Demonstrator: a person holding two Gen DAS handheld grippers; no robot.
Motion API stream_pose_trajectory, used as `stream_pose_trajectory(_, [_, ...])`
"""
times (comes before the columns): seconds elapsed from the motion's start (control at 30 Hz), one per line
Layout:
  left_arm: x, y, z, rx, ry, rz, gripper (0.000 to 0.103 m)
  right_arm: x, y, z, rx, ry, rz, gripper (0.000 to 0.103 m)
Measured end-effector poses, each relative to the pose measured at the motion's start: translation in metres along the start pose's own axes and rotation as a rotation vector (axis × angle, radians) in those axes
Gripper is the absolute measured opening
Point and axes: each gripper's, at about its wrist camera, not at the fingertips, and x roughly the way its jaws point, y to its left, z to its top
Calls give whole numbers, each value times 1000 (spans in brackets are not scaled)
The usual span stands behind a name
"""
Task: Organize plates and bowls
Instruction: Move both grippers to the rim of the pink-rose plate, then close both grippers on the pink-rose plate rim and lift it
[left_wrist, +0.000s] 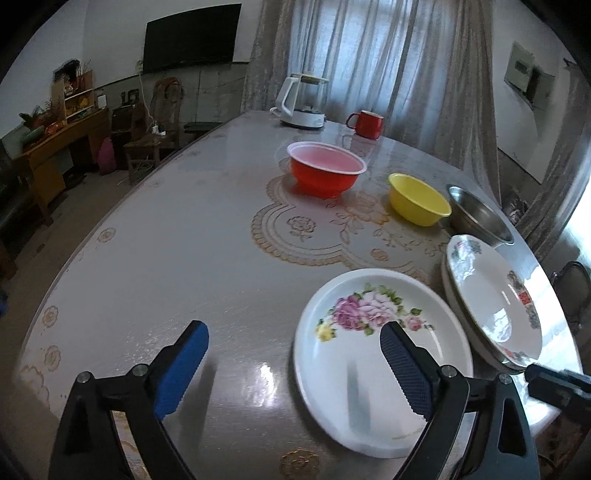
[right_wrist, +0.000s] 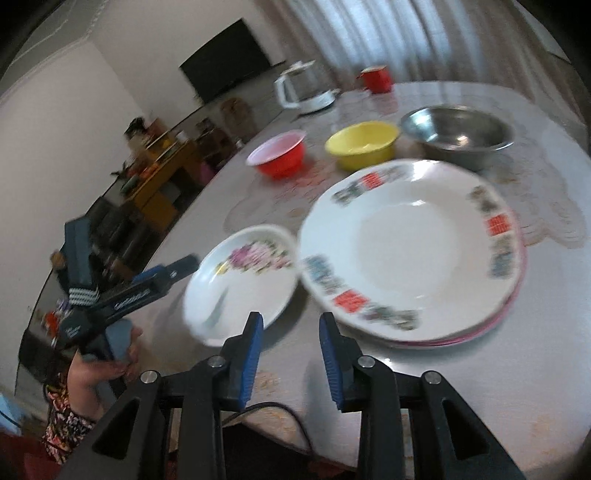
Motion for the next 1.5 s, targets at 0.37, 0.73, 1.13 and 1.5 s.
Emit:
stream_pose_trajectory(0.37, [10,2,-3,27,20,20,95,48,13,-2,-9,125,-26,32])
stream_pose_trajectory(0.73, [25,-1,-3,46,45,0,95,69,16,8,11,115,-59,34])
stream_pose_trajectory(1.13, [34,7,-8,41,66,-33,86,87,22,11,17,66,-83,33])
stream_pose_trajectory(1.5, [32,19,-5,82,59,-106,49,112,27,25,8,13,-22,20])
